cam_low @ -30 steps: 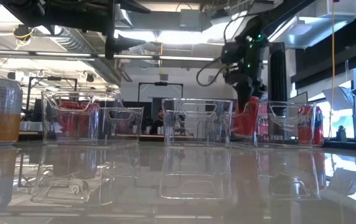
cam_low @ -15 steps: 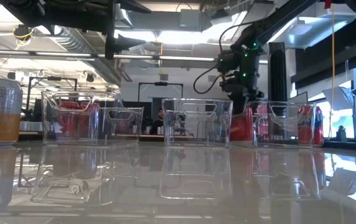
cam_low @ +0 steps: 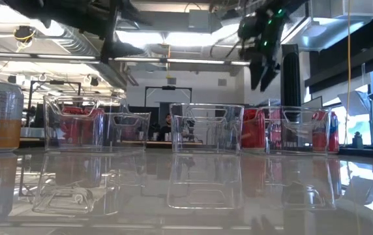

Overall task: Sort soda cans
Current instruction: Put the top middle red black soda can into the right transparent bin

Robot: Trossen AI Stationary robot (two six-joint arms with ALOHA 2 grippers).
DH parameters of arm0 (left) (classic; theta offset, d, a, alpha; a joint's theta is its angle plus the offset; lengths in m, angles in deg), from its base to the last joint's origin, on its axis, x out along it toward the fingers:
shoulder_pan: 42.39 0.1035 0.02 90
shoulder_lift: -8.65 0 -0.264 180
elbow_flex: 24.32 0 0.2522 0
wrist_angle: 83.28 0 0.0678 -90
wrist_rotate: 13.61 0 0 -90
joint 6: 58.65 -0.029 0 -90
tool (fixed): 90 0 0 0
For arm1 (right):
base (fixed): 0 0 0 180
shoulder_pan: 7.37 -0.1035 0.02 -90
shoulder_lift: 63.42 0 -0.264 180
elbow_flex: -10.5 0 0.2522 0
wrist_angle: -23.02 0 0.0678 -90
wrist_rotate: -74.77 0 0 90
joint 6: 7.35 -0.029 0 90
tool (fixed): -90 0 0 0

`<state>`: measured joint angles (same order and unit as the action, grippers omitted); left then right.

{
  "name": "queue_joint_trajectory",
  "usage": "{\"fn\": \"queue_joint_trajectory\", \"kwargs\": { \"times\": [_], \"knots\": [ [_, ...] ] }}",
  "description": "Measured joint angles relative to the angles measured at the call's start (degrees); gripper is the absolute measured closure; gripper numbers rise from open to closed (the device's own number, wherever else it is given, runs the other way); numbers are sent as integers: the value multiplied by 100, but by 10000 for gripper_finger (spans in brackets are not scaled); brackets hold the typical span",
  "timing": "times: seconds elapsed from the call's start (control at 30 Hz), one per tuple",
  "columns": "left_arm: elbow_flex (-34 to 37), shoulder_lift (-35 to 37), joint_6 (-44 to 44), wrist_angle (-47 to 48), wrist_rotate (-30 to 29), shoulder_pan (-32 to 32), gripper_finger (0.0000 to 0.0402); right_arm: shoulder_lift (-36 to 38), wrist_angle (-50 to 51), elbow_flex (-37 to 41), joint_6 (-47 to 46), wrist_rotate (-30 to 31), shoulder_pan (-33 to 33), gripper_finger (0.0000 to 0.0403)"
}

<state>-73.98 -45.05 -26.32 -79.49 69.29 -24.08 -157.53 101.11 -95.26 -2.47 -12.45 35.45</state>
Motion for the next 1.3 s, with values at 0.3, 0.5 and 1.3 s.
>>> {"fn": "queue_joint_trajectory", "kwargs": {
  "times": [0.3,0.5,1.3],
  "knots": [
    [-1978,-81,-725,4218,-1367,1003,43,580,-1299,282,78,-309,-496,89],
    [-2967,-750,-922,5894,-1490,2072,43,580,-2447,812,155,-605,-975,89],
    [-3917,-3093,-2076,6963,-559,3650,43,576,-3785,2348,117,-844,-1333,88]
  ]
}}
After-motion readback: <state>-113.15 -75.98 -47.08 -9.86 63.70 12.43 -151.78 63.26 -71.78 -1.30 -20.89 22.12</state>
